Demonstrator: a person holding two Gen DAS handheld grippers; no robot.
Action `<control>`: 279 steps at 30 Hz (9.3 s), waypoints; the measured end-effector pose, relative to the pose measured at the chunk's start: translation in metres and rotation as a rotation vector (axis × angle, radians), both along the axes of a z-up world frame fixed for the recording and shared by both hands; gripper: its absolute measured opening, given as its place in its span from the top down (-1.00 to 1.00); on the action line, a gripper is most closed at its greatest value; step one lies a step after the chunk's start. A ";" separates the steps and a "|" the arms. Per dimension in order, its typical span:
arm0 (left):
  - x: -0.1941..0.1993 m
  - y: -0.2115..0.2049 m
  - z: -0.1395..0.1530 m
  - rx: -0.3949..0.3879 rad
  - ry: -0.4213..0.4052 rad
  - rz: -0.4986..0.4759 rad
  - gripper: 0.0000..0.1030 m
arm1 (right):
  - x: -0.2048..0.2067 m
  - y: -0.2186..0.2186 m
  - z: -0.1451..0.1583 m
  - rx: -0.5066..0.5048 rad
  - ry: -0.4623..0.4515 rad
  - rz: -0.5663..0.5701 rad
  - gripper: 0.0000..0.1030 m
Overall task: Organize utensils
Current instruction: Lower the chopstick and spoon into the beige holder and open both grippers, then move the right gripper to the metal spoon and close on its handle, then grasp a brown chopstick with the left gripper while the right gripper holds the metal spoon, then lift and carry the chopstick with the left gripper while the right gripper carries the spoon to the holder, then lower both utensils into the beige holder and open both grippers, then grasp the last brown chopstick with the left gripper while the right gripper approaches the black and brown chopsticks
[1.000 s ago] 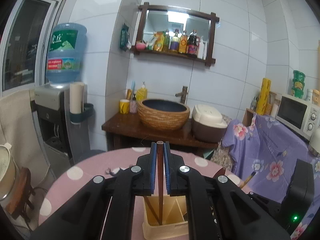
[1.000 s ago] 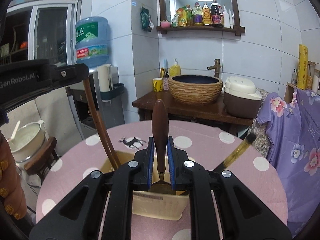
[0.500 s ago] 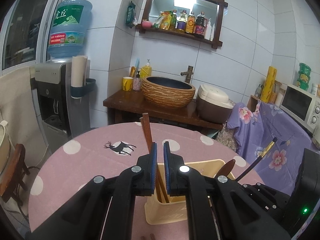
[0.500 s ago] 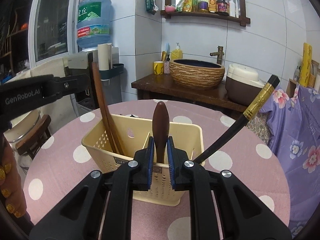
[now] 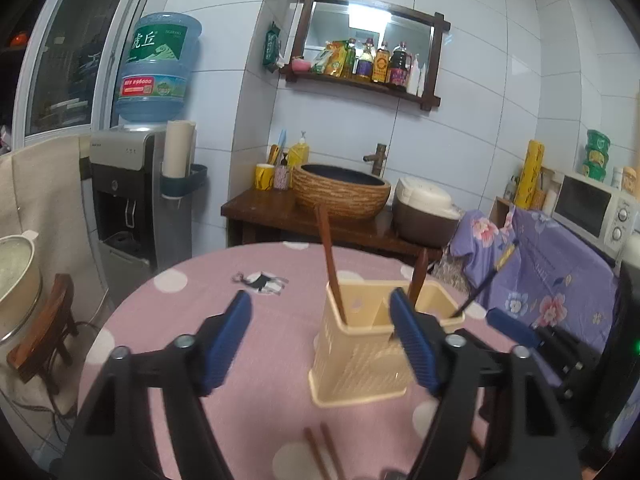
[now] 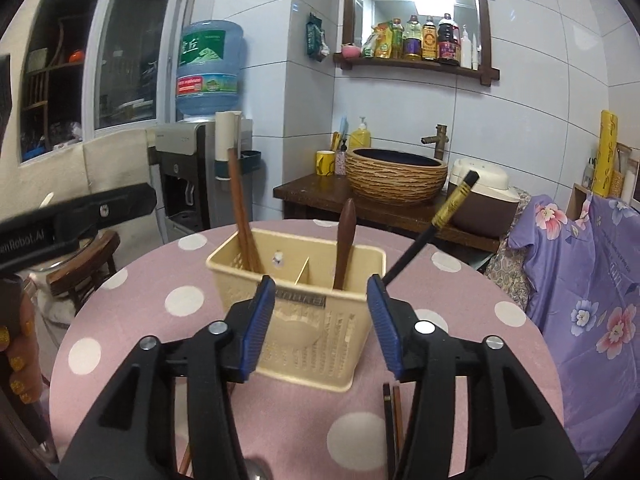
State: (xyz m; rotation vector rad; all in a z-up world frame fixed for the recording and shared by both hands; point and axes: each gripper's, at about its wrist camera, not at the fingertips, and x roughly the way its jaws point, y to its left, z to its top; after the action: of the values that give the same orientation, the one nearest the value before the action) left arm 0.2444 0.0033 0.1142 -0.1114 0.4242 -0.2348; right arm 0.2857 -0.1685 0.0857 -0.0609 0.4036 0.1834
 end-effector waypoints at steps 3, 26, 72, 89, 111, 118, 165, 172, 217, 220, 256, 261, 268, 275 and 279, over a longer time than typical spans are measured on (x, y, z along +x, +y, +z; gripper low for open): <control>-0.016 0.009 -0.016 0.006 0.034 0.013 -0.63 | -0.020 0.000 -0.008 0.005 0.040 0.026 -0.11; -0.070 0.030 -0.122 0.163 0.279 0.083 -0.89 | -0.079 0.007 -0.126 -0.036 0.433 0.110 -0.22; -0.056 0.000 -0.131 0.157 0.339 -0.035 -0.67 | -0.086 -0.018 -0.057 0.145 0.293 0.110 0.26; 0.014 -0.036 -0.151 0.195 0.495 -0.052 0.48 | -0.114 -0.028 -0.048 0.145 0.225 0.084 0.26; 0.033 -0.047 -0.154 0.251 0.496 0.010 0.79 | -0.115 -0.025 -0.052 0.146 0.225 0.067 0.26; 0.034 -0.038 -0.153 0.191 0.492 0.010 0.81 | -0.114 -0.026 -0.053 0.154 0.222 0.058 0.26; -0.056 0.021 0.038 -0.099 0.033 -0.226 0.85 | -0.079 -0.030 0.015 0.192 0.082 0.124 0.26; -0.027 0.005 0.097 -0.088 -0.063 -0.197 0.85 | -0.023 -0.024 0.081 0.170 -0.045 0.050 0.26; 0.065 -0.031 0.010 -0.060 0.038 -0.041 0.85 | 0.068 0.023 -0.012 -0.019 -0.006 -0.073 0.25; 0.064 -0.029 0.005 -0.058 0.050 -0.038 0.85 | 0.062 0.022 -0.014 -0.026 -0.020 -0.068 0.25; -0.019 -0.020 -0.136 0.061 0.403 -0.112 -0.10 | -0.107 -0.049 -0.125 0.072 0.291 -0.119 -0.36; -0.003 -0.039 -0.146 0.140 0.434 -0.135 0.04 | -0.117 -0.049 -0.124 0.089 0.289 -0.107 -0.36; 0.008 -0.037 -0.152 0.159 0.455 -0.108 0.10 | -0.117 -0.058 -0.121 0.104 0.288 -0.119 -0.36; 0.011 -0.035 -0.152 0.188 0.445 -0.105 0.37 | -0.114 -0.061 -0.119 0.106 0.288 -0.109 -0.36; 0.012 -0.029 -0.152 0.194 0.445 -0.119 0.54 | -0.101 -0.071 -0.110 0.102 0.281 -0.100 -0.36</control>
State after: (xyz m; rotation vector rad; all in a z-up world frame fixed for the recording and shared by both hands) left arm 0.2564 -0.0258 -0.0381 0.0548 0.8954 -0.2849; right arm 0.1851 -0.2397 -0.0241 0.0869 0.6751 0.1137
